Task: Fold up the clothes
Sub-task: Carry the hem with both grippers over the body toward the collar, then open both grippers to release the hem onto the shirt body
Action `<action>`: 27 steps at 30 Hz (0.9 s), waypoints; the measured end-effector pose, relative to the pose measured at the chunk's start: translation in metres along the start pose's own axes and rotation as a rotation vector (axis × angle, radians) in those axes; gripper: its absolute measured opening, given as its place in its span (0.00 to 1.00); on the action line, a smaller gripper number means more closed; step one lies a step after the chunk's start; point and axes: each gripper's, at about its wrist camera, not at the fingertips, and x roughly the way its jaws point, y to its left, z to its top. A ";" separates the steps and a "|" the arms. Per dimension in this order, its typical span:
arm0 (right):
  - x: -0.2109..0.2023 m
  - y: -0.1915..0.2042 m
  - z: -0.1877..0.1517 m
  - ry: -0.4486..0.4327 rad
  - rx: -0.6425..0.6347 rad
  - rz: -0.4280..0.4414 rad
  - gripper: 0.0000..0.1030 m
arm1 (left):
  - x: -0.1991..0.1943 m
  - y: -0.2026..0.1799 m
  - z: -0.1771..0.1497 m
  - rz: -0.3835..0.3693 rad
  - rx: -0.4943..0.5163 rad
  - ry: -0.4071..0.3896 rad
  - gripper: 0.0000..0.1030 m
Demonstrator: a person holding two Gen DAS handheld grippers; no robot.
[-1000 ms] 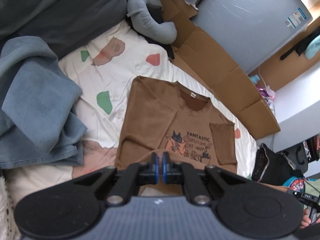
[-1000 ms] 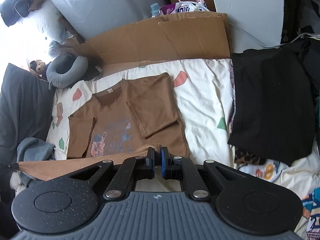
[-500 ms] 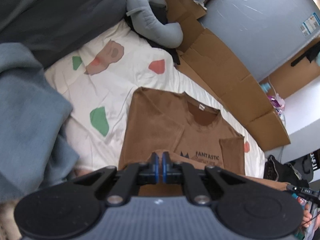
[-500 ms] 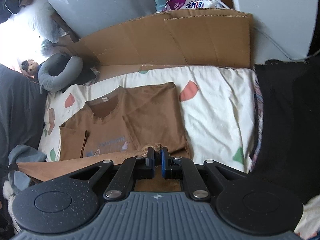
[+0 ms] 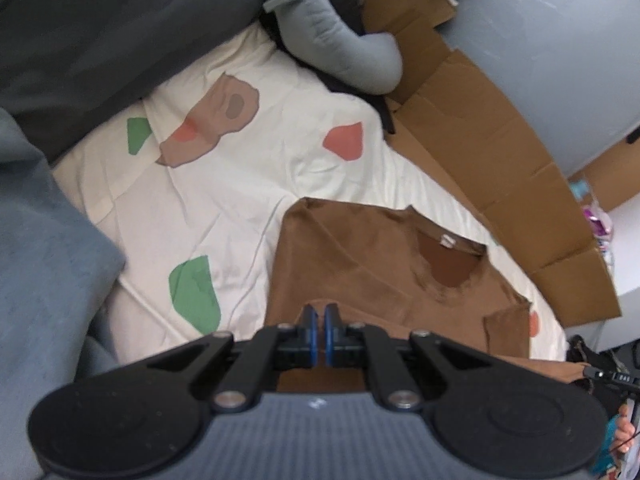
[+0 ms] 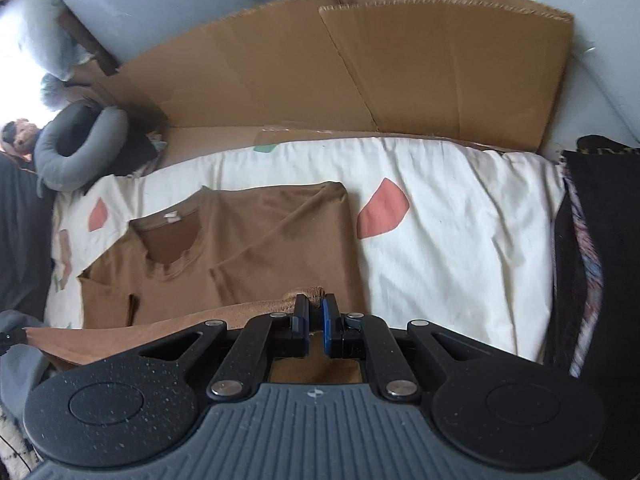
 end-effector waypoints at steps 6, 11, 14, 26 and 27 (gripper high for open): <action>0.047 -0.012 0.015 0.019 0.034 -0.024 0.04 | 0.046 0.006 0.019 0.026 0.004 0.033 0.04; 0.081 -0.022 0.019 0.019 0.041 -0.034 0.04 | 0.082 0.010 0.027 0.037 0.012 0.057 0.04; 0.097 -0.023 0.021 0.016 0.033 -0.041 0.04 | 0.098 0.012 0.028 0.043 0.025 0.057 0.04; 0.085 -0.024 0.015 -0.029 -0.103 -0.058 0.50 | 0.083 0.013 0.032 0.102 0.167 -0.003 0.45; 0.084 -0.024 0.013 -0.031 -0.111 -0.061 0.50 | 0.083 0.010 0.029 0.107 0.187 0.002 0.45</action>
